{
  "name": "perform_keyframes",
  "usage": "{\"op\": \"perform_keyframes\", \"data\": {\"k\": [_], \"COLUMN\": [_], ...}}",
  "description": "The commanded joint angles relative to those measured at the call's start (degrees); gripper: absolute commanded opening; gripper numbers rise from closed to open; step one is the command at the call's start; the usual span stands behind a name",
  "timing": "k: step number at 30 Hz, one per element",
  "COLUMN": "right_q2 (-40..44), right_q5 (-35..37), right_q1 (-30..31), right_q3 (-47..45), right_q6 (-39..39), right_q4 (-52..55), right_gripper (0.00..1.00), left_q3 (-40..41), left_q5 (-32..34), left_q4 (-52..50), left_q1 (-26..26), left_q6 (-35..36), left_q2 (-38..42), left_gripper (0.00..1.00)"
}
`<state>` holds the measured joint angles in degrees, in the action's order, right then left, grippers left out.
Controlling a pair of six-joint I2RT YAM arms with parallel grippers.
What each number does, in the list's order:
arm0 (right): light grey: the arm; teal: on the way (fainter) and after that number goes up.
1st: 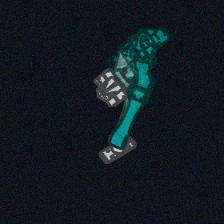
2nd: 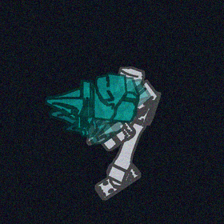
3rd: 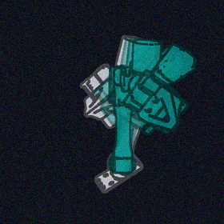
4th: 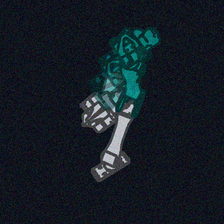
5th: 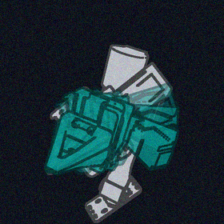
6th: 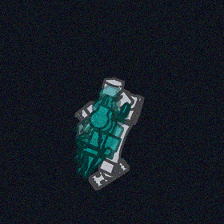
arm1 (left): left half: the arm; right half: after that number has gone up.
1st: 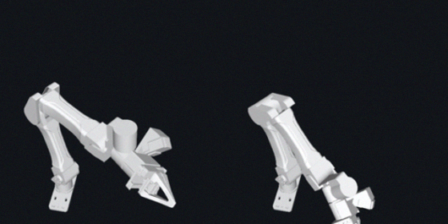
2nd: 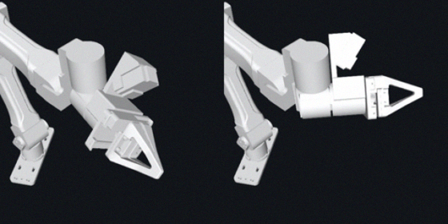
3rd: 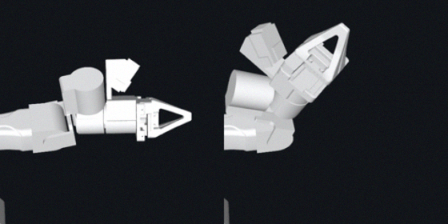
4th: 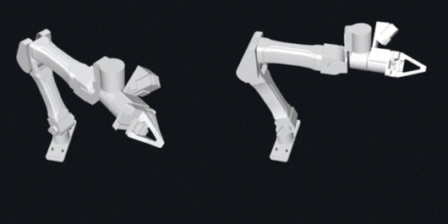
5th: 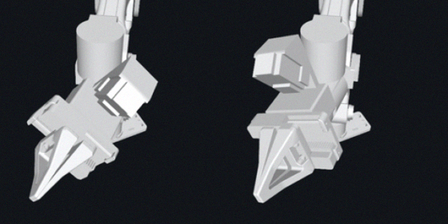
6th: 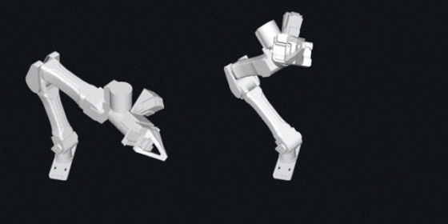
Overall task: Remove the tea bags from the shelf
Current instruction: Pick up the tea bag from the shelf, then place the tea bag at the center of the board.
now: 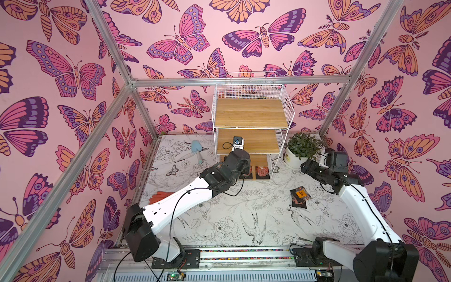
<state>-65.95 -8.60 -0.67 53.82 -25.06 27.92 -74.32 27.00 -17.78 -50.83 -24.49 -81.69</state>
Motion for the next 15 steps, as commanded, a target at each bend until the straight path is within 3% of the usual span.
{"op": "perform_keyframes", "data": {"k": [1,8,11,13,15], "right_q2": [1.09,0.72,0.58,0.36,-0.03], "right_q5": [0.56,-0.11,-0.66,-1.06,-1.34], "right_q1": [-0.30,-0.30,-0.30,-0.22,0.01], "right_q3": [-0.60,-1.53,-1.74,-1.95,-2.13], "right_q6": [0.44,0.74,0.90,0.64,0.61], "right_q4": [0.68,1.19,1.70,1.54,1.54], "right_gripper": [0.82,0.81,0.81,0.81,0.80], "left_q3": [5.25,18.48,22.81,26.95,29.97], "left_q5": [1.48,6.33,-1.62,-11.49,-16.03], "left_q4": [-5.61,-14.39,-17.88,-16.48,-14.58], "left_q1": [-0.58,-0.76,5.79,14.41,20.45], "left_q6": [-3.94,-10.89,-15.64,-18.38,-19.12], "left_q2": [6.45,21.02,21.95,20.84,19.39], "left_gripper": [0.00,0.00,0.00,0.00,0.00]}}
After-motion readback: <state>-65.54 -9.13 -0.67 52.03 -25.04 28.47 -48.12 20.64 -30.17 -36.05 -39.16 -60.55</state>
